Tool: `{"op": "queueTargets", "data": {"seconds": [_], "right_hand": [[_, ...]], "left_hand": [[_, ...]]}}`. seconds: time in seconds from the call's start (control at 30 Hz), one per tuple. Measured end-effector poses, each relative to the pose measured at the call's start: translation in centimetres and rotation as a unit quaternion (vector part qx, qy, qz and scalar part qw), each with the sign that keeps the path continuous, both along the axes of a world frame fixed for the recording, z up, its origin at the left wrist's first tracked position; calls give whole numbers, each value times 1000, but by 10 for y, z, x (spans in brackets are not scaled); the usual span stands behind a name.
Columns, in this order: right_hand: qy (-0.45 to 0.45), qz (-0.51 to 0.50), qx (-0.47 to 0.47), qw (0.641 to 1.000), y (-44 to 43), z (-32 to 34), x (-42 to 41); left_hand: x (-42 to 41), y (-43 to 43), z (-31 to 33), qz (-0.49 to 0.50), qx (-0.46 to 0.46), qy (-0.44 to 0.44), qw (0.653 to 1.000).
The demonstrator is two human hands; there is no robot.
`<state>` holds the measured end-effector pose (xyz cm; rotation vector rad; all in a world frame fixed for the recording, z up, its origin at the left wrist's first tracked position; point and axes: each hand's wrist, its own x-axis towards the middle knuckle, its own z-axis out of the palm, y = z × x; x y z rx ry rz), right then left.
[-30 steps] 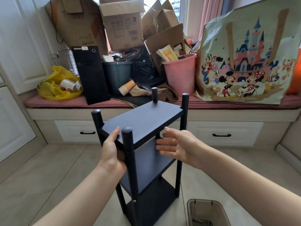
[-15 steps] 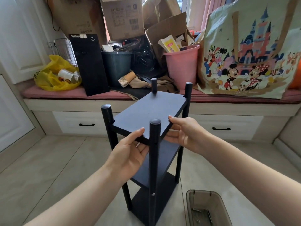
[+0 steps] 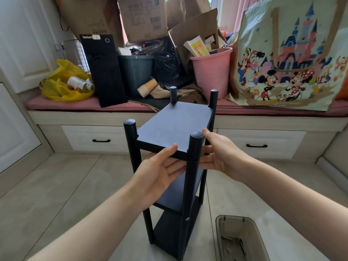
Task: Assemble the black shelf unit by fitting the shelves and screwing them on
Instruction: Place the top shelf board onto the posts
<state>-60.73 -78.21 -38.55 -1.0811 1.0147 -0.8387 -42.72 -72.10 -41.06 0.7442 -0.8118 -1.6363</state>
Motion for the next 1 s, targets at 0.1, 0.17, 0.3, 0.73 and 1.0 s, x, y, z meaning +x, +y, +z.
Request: {"op": "queueTargets", "data": {"seconds": [0.1,0.17,0.3,0.73,1.0], "right_hand": [[23,45,-18,999,11,-1,-6],[48,67,-37,996,18,-2,-13],[194,105,-139,965,39,-14,-16],[349,88,-348,866,49,-50,-2],[347,124,-355,859,38,-43,-6]], "left_hand": [[2,-3,0,-22,-10,-2,1000],[4,-5,-1,-34,-18,-3,999],[3,-9,0,-28,-22,-24,999],[-2,-13,1,-22,-4,-25,999],[-5,-10,-4,-3,-29,-21,999]]}}
